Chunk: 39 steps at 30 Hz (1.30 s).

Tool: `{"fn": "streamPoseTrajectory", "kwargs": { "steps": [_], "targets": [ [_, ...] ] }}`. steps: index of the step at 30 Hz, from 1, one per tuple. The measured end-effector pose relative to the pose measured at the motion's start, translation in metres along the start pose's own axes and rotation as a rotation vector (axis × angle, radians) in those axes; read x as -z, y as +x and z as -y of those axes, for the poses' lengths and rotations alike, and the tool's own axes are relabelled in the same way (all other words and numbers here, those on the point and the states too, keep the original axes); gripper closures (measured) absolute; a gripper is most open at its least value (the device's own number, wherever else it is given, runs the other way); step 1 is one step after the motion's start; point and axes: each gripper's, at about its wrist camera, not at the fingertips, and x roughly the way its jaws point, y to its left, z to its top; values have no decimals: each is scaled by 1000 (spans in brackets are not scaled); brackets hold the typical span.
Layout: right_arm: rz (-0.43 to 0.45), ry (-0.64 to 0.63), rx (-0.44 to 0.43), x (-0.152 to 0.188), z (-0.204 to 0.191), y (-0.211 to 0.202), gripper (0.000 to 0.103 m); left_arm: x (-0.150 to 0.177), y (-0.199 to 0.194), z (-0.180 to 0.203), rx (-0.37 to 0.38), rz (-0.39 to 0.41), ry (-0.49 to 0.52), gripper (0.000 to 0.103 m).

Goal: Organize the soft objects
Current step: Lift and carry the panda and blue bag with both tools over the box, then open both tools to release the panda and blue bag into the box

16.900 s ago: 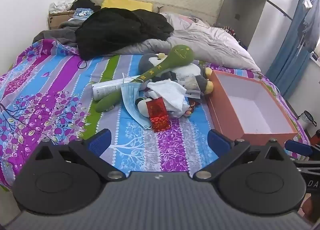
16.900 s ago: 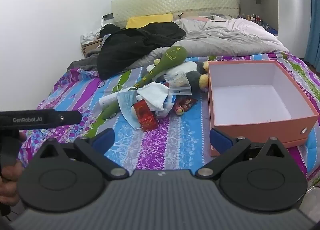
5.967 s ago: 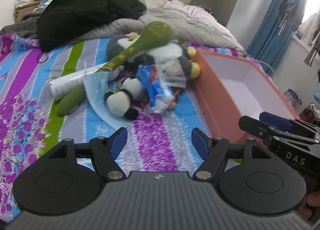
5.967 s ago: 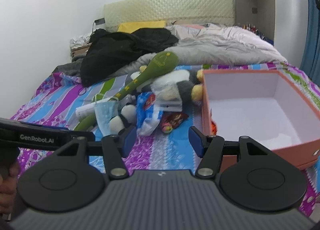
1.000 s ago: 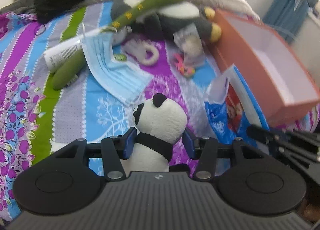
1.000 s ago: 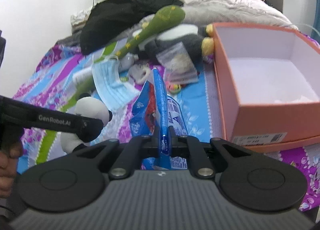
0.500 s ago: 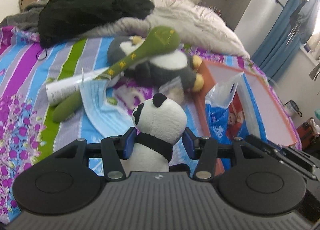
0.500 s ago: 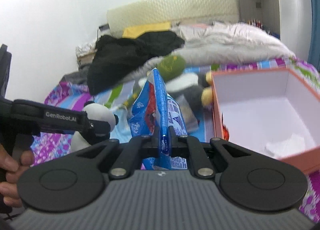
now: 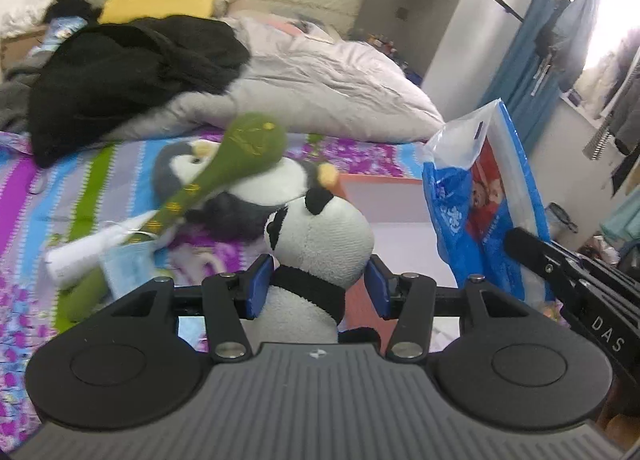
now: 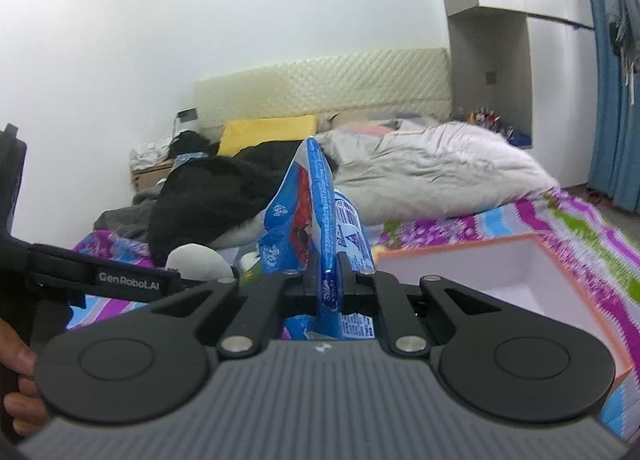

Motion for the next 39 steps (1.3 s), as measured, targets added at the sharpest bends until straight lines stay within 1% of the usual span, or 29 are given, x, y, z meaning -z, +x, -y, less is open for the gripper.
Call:
{"fn": "streamPoseTrajectory", "kwargs": {
  "steps": [3,6,8,11,16,20,23,27,30,33,36,37,38,39],
  "targets": [
    [0,-12,40,-7,15,4,93,-13,18,11,35,-29,-18,47],
    [-30,18,62,-12,34,13,93,-23,36,24,58,-54,-19,47],
    [-62,36,94,-12,49,23,93,-31,50,36,71,-61,-5,47],
    [-128,83,121,-8,75,38,93,-39,75,53,90,-98,11,47],
    [-224,115,177,6,109,58,93,-43,124,76,103,-178,22,47],
    [-304,142,231,26,133,73,93,-36,163,91,99,-255,36,47],
    [-355,170,255,44,149,81,93,-28,186,99,91,-302,51,47],
    [-402,196,286,66,163,86,93,-17,206,105,88,-344,64,47],
    [-423,213,300,77,169,88,92,-13,215,110,79,-350,93,47],
    [-436,225,303,85,174,89,91,-11,222,113,73,-356,98,47],
    [-439,235,300,87,175,88,91,-11,226,115,85,-364,101,47],
    [-442,240,302,87,175,89,90,-11,226,117,84,-365,107,44],
    [-445,244,303,86,178,90,85,-11,227,119,71,-369,116,41],
    [-444,246,302,86,178,90,80,-11,228,120,58,-368,123,34]
  ]
}}
